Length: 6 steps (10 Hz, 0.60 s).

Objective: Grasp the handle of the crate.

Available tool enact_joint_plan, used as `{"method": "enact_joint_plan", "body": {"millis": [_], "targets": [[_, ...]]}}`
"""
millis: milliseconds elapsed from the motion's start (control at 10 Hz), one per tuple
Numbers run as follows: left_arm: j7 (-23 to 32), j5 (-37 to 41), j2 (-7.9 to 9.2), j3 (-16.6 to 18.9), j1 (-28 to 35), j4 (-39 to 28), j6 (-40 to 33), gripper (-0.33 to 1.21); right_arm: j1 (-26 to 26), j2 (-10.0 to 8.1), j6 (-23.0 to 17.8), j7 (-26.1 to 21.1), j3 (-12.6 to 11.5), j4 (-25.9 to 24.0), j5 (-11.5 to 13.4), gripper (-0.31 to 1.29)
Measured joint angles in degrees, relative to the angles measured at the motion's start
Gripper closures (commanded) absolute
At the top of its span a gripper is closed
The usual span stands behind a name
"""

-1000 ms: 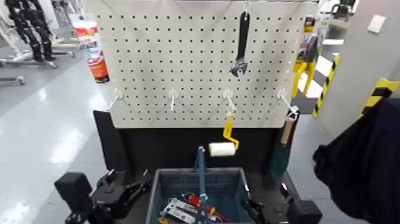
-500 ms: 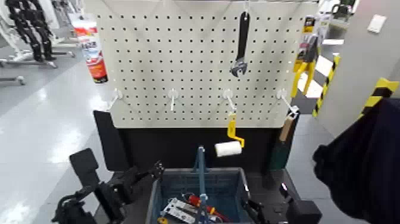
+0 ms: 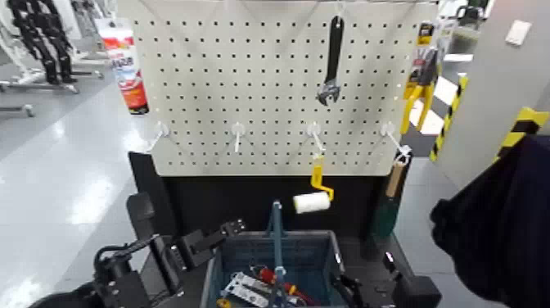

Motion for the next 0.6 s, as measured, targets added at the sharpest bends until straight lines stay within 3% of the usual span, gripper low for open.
{"method": "enact_joint_plan", "body": {"millis": [300,600], "targets": [[-4.5,8.4,0.88,-3.1,-4.9,8.3,3.9,0.12,0.0,0.0,-0.3,0.0,0.1,0.2,-0.2,0.14],[-10.9,9.7,1.23,-7.2,-10.8,17.6,5.2,0.13,-0.1,0.0,-0.5,0.0,0.2,0.4,-0.4,0.14]]}}
